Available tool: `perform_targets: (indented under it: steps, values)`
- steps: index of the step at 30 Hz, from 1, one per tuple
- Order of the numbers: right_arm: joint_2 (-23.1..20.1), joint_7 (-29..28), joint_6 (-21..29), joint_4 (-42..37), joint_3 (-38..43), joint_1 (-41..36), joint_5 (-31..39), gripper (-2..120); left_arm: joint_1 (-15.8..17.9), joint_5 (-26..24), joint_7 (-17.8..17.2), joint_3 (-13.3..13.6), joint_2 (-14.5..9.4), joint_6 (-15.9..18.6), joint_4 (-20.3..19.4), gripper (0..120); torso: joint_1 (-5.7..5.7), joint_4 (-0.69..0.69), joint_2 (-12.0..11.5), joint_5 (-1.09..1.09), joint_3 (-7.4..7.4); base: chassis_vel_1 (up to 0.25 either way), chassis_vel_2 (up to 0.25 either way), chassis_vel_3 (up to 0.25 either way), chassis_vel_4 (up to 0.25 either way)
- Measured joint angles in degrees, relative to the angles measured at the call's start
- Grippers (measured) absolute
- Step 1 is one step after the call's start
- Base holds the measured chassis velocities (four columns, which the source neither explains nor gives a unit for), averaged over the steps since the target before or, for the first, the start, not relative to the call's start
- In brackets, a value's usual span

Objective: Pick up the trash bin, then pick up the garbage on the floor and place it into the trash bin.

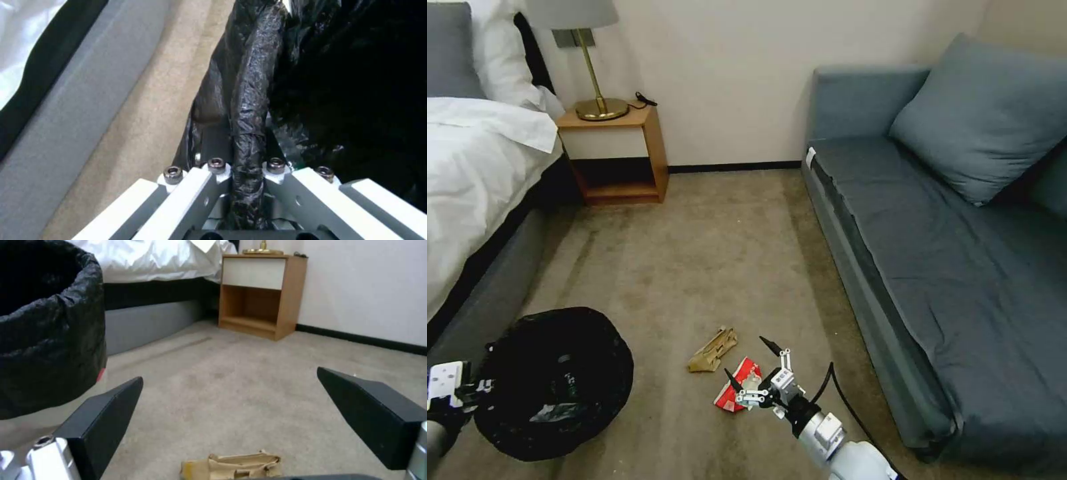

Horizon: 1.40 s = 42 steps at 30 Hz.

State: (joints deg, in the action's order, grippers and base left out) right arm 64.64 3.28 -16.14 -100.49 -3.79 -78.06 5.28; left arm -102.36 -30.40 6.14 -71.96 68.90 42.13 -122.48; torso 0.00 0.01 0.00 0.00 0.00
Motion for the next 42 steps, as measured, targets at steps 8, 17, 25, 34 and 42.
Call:
perform_targets:
  steps: [8,17,25,34,42]
  values:
    - [-1.14,0.44,4.14,0.18,-0.51,0.03,-2.27,100,0.32,0.02,0.02,0.09,-0.41,0.00,0.32,2,0.00,0.00,0.00,0.00,0.00,-0.068,0.076,0.073,-0.073]
    - [-4.89,7.59,12.32,2.36,-1.15,4.86,-11.34,100,-0.06,0.22,0.06,0.17,-0.59,0.00,0.35,2,0.00,-0.01,0.00,0.00,0.00,-0.068,0.061,0.070,-0.060]
    - [-7.43,16.99,13.56,9.99,-7.04,15.97,-15.83,100,-0.96,1.19,0.48,0.21,0.19,0.00,-0.37,2,0.00,0.00,0.00,0.00,0.00,0.000,0.000,0.000,0.000]
    - [-4.20,24.29,8.52,21.52,-12.09,24.73,-19.63,100,-1.53,1.54,0.53,-0.19,0.94,0.00,-0.78,2,0.00,0.00,0.00,0.00,0.00,0.000,0.000,0.000,0.000]
    - [-0.89,25.86,5.02,28.65,-12.73,26.97,-26.24,100,-1.53,1.65,0.55,-0.30,1.08,0.00,-0.54,2,0.00,-0.01,0.00,0.00,0.00,0.000,0.000,0.000,0.000]
